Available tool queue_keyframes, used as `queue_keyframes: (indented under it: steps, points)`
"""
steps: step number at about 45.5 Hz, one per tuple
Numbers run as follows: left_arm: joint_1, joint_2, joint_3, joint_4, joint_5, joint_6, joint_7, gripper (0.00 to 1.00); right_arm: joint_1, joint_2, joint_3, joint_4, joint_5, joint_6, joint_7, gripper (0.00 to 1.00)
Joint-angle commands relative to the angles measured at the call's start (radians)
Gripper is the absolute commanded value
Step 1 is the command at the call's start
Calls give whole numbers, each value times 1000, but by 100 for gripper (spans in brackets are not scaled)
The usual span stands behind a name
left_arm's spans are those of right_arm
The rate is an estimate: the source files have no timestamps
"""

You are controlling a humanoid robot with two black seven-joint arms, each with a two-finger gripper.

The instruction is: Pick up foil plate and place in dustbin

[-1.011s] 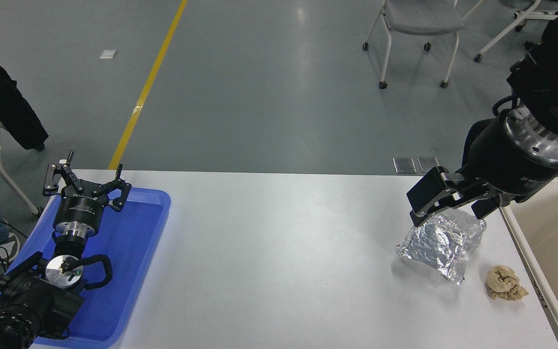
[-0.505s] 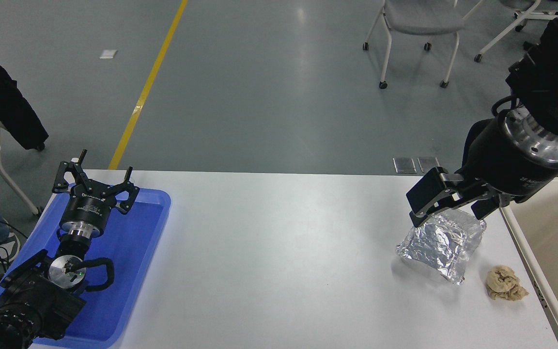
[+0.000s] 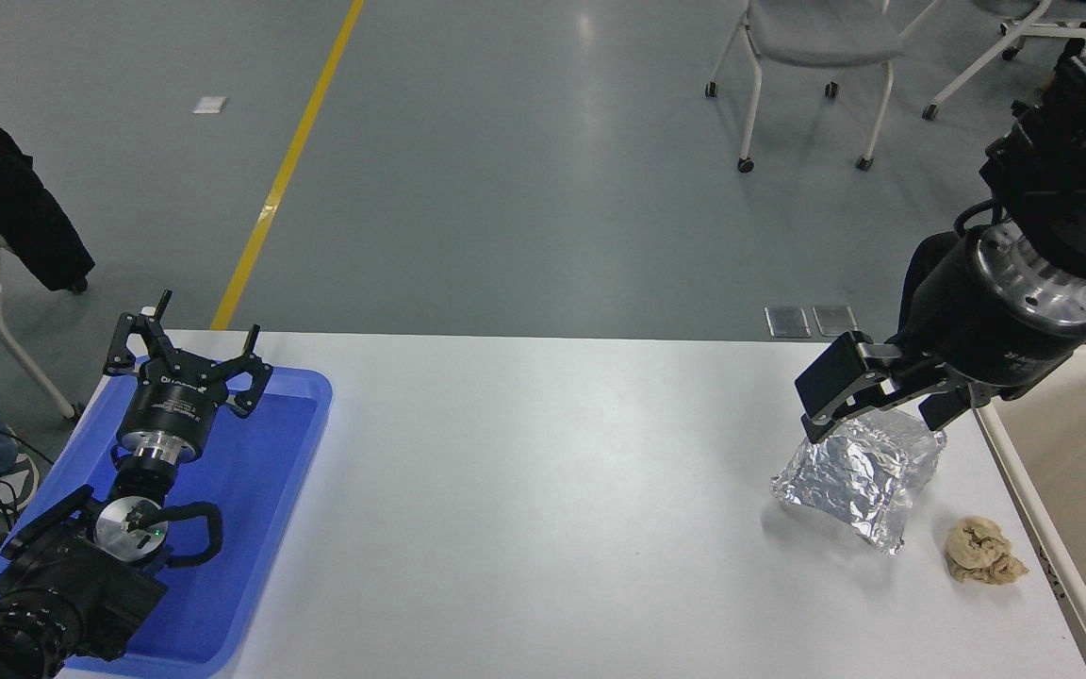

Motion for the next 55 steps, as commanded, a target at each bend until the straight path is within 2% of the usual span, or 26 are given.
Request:
queue_keyframes:
  steps: [1,23,55]
  points:
    - [0,0,1,0,0,0,0,100,-96,-4,-1,-68,-52,-51,0,100]
    - [0,0,1,0,0,0,0,100,-375,-59,-3,-275,-225,-196,-5,100]
    - [-2,-2,1,0,0,0,2,100,-812,-76,51,-588,-213,-439,-14,100]
